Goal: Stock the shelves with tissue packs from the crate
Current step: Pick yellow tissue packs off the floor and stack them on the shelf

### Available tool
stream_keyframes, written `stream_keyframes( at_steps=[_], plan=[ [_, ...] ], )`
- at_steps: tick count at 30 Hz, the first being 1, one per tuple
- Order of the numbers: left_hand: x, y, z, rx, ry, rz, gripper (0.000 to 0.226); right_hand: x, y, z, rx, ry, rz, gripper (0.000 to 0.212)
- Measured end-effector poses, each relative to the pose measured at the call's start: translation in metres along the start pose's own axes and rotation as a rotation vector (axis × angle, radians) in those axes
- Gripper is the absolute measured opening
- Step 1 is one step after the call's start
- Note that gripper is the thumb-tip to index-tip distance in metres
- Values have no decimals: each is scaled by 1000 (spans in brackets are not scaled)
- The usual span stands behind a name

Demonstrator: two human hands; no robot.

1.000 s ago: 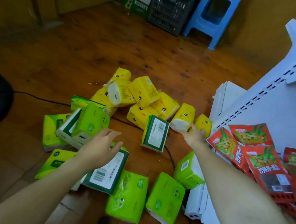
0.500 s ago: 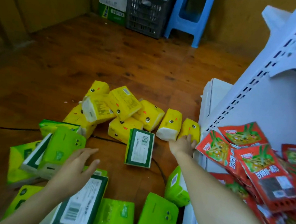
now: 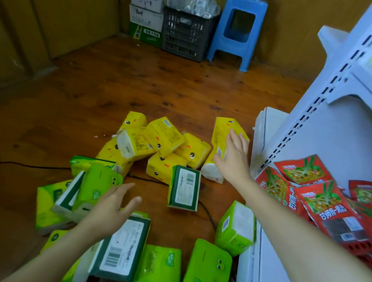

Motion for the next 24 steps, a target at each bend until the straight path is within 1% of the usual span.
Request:
stream_keyframes(
  at_steps=[2, 4, 7, 10, 12, 14, 16, 18, 19, 22, 24],
  plan=[
    [-7, 0, 0, -12, 11, 92, 60, -5, -20, 5, -146, -17, -43, 68],
    [-15, -1, -1, -32, 29, 216, 66, -2, -47, 11, -276, -81, -75, 69],
    [-31, -1, 0, -101, 82, 440, 68, 14, -95, 28, -477, -178, -179, 69],
    [-49, -7, 6, -225, 121, 686, 74, 34, -139, 50, -644, -319, -268, 68],
    [-62, -17, 10, -348, 131, 848, 76, 44, -160, 63, -718, -409, -282, 68],
    [-69, -34, 12, -460, 138, 949, 76, 48, -174, 71, -786, -437, -290, 66],
    [-72, -48, 16, -547, 101, 1002, 78, 48, -181, 74, -830, -435, -310, 65],
    [-72, -56, 19, -595, 54, 1055, 82, 47, -183, 75, -856, -429, -319, 64],
    [-71, -57, 19, -602, 40, 1068, 79, 46, -183, 76, -866, -422, -326, 64],
    [-70, -51, 20, -597, 22, 1086, 54, 45, -182, 78, -860, -381, -378, 64],
    [-68, -45, 20, -579, 21, 1103, 50, 44, -180, 79, -792, -355, -484, 58]
  ],
)
Point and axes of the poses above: each hand's wrist, its own z-axis away from the middle knuckle, its own x-axis out of the palm, y = z × x, the point moved 2 cm from there along -z, towards the middle knuckle, and after that the axes turned 11 degrees about -x, right-handed, at the moved point
